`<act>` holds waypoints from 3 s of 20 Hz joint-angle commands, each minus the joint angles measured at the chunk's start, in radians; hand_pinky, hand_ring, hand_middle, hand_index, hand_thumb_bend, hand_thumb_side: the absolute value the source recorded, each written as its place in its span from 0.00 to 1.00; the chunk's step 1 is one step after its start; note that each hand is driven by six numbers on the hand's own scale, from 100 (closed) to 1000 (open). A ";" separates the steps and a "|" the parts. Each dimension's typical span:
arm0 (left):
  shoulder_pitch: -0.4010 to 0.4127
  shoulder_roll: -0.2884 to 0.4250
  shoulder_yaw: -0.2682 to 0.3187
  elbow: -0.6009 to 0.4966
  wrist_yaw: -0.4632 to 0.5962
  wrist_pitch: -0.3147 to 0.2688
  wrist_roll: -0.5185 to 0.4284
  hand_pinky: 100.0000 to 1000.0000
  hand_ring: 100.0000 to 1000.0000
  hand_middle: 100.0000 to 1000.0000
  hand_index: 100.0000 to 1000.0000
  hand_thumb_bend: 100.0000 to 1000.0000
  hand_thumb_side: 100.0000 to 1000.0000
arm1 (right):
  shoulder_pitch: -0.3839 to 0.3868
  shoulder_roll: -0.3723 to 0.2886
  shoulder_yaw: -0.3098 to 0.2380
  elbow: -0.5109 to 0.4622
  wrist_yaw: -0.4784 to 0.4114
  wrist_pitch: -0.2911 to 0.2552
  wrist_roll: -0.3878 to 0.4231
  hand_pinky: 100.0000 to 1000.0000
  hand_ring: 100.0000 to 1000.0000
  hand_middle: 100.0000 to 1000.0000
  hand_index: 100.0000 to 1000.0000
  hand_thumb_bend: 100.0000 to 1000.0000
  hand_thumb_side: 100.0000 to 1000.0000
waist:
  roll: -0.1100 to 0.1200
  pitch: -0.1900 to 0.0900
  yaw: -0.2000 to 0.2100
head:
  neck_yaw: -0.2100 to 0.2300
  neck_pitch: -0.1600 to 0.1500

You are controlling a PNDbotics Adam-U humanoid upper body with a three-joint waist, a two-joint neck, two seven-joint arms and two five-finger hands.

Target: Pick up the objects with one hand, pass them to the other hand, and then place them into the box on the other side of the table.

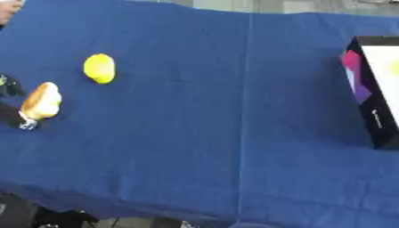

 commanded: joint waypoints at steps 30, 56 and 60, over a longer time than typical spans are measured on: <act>-0.088 -0.080 0.018 0.104 -0.067 0.007 0.083 0.79 0.79 0.72 0.74 0.43 0.08 | 0.005 0.001 0.000 0.015 0.047 0.012 0.053 0.97 1.00 1.00 1.00 0.00 0.41 | -0.003 0.010 -0.006 | 0.021 -0.001; -0.136 -0.099 0.082 -0.191 -0.169 0.015 0.191 0.69 0.60 0.53 0.51 0.16 0.00 | -0.121 -0.133 0.069 -0.041 -0.113 -0.020 0.060 0.96 1.00 1.00 1.00 0.00 0.41 | -0.015 -0.017 0.001 | -0.038 -0.002; -0.163 -0.154 0.082 -0.212 -0.207 -0.004 0.225 0.69 0.60 0.52 0.51 0.12 0.00 | -0.172 -0.159 0.105 -0.041 -0.133 -0.028 0.084 0.96 1.00 1.00 1.00 0.00 0.41 | -0.025 -0.021 0.002 | -0.057 -0.005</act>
